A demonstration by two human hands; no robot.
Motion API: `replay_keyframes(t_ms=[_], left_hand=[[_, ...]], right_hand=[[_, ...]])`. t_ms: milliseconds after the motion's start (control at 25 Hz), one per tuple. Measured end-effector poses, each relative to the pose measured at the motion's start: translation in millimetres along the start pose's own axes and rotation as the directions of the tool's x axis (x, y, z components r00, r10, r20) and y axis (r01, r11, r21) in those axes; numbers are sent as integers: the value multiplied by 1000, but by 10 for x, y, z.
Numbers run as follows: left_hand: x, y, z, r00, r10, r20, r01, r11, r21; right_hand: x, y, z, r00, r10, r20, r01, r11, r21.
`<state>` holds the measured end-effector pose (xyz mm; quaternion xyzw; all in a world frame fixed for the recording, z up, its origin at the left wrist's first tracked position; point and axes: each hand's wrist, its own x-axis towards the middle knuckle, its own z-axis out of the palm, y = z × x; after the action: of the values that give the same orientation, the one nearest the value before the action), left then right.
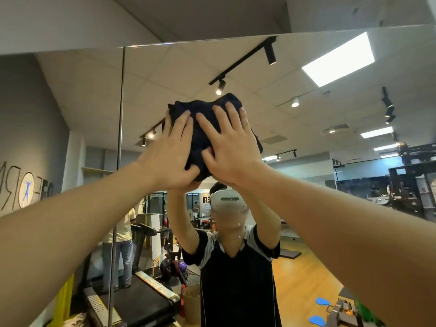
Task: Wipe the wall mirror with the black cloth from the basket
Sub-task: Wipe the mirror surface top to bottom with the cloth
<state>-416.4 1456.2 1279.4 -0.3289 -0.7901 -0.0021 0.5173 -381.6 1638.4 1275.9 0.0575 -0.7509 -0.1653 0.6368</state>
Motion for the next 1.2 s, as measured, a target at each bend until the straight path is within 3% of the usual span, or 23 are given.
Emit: replay_keyframes(t_ms=[280,440,600,880,1200], left_hand=[[-346,1126,624,984,148,-99,-164,971,-174],[84,1891,586,990,140,-24,-141,963,-229],[788,2430,414,995,81,-61,-93,969,-229],[1606,2109,-43,995,9,-100,-29,979,-204],[979,1998,317,971,-103,-216,54,973,-223]], right_hand=[[-1121,709,-6,999,-50,-21,50,999,-6],[-1369,1492,-147,1000,-3,-29,2,1000,-24],[-1198,2185,-345,995,80,-59,-82,996,-44],[-302,2379,-448,989,138,-54,-142,988,-67],[-561,2007,-261,994,-31,-105,33,999,10]])
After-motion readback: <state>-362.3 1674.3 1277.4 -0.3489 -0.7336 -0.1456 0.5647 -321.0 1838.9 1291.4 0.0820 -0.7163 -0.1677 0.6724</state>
